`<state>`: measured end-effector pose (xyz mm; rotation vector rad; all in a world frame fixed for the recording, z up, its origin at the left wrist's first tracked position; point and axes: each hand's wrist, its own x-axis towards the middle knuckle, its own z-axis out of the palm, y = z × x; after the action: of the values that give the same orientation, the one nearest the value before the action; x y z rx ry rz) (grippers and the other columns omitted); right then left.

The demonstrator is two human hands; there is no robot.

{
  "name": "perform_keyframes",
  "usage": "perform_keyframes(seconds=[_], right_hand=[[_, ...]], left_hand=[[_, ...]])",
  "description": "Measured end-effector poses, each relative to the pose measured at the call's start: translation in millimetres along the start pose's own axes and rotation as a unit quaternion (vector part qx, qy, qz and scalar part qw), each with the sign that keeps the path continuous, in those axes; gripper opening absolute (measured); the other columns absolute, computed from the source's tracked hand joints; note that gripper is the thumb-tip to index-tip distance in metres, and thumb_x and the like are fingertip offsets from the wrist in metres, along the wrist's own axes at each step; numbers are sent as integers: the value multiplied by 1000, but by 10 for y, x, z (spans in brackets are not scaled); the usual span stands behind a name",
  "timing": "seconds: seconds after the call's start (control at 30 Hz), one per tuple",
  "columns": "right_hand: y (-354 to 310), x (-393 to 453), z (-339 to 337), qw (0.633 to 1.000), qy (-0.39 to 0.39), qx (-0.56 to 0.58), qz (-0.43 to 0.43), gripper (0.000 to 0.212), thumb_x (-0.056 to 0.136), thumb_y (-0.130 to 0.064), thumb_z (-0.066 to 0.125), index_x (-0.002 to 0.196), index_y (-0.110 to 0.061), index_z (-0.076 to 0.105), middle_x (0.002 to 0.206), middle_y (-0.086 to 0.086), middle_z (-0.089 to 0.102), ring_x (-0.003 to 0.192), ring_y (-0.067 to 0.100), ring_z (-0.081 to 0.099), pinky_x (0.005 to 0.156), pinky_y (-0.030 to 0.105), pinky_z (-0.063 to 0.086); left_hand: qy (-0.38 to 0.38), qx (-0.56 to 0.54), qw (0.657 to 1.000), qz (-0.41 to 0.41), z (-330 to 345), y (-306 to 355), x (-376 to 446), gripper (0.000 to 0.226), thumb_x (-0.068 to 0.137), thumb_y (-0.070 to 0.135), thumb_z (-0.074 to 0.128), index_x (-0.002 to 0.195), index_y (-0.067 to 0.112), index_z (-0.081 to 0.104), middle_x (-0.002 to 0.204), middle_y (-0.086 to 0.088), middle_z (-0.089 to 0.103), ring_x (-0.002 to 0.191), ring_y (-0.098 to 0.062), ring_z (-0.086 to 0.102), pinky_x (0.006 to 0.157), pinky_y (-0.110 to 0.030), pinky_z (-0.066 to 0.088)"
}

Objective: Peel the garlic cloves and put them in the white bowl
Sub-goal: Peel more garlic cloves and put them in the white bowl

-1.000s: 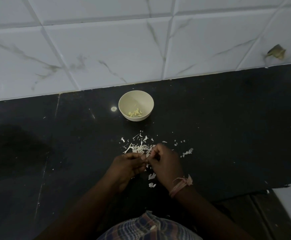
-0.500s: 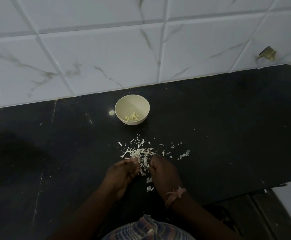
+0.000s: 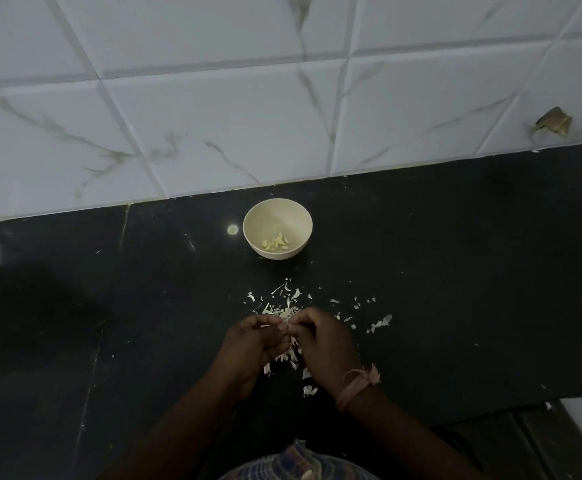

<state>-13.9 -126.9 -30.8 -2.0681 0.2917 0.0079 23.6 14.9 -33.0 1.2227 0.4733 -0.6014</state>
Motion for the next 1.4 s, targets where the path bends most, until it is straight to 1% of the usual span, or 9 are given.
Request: perform_keyframes(seconds=[0.17, 0.27, 0.53, 0.7, 0.9, 1.0, 1.13, 1.23, 1.4], right_hand=[[-479, 641, -120, 996, 77, -2, -51, 14, 100, -13, 56, 99, -15, 70, 98, -4, 69, 92, 7, 62, 78, 19, 48], [-671, 1097, -153, 990, 119, -8, -75, 11, 91, -5, 65, 94, -13, 72, 98, 1, 72, 94, 14, 67, 83, 25, 53], [-553, 1452, -103, 995, 93, -4, 23, 30, 85, 6, 57, 90, -17, 76, 103, 3, 75, 100, 19, 68, 90, 28, 53], [-422, 1429, -190, 975, 164, 127, 81, 17, 86, 4, 64, 85, -10, 74, 88, 6, 75, 83, 21, 70, 77, 32, 57], [38, 1118, -419, 948, 205, 198, 143, 20, 89, 6, 65, 84, -13, 69, 85, 10, 71, 71, 20, 67, 72, 35, 59], [329, 811, -550, 940, 220, 197, 173, 14, 92, -1, 67, 88, -14, 67, 84, 11, 72, 69, 21, 69, 67, 33, 58], [632, 515, -852, 931, 266, 142, 205, 7, 91, -8, 71, 87, -15, 72, 84, 9, 73, 73, 22, 69, 69, 36, 58], [791, 345, -1106, 935, 266, 68, 224, 18, 91, -12, 70, 80, -26, 72, 89, 4, 75, 86, 24, 71, 87, 42, 58], [831, 146, -1109, 967, 166, -98, 166, 13, 95, -12, 66, 96, -15, 78, 97, -1, 74, 89, 13, 66, 82, 22, 44]], left_hand=[[18, -44, 998, 41, 149, 325, 119, 17, 96, -11, 53, 109, -7, 63, 104, -26, 74, 99, -31, 73, 87, -36, 61], [43, -43, 997, 51, 245, 508, 230, 20, 94, -15, 51, 104, -6, 66, 99, -24, 72, 90, -28, 71, 85, -35, 60], [90, -64, 994, 5, 452, 595, 466, 10, 97, 1, 59, 96, -1, 69, 81, -13, 65, 65, -18, 59, 58, -27, 52], [107, -88, 990, -17, 464, 582, 511, 14, 99, -1, 56, 108, -3, 66, 84, -14, 65, 66, -18, 60, 56, -25, 54], [121, -109, 987, -8, 505, 497, 432, 15, 96, -9, 58, 109, -10, 65, 90, -21, 69, 79, -23, 69, 79, -29, 60], [114, -41, 993, -8, 482, 378, 379, 12, 91, -1, 70, 102, -6, 71, 89, -17, 73, 74, -19, 71, 70, -24, 62], [96, 81, 992, 7, 508, 222, 356, 19, 86, 16, 81, 89, -2, 73, 75, -14, 72, 61, -18, 66, 59, -27, 59], [88, 155, 983, 32, 592, 104, 316, 5, 91, 5, 73, 88, 3, 76, 82, -11, 75, 68, -17, 69, 72, -33, 63], [53, 180, 982, 33, 725, -30, 241, 22, 93, -8, 57, 98, 7, 72, 91, -10, 72, 78, -18, 69, 82, -36, 61]])
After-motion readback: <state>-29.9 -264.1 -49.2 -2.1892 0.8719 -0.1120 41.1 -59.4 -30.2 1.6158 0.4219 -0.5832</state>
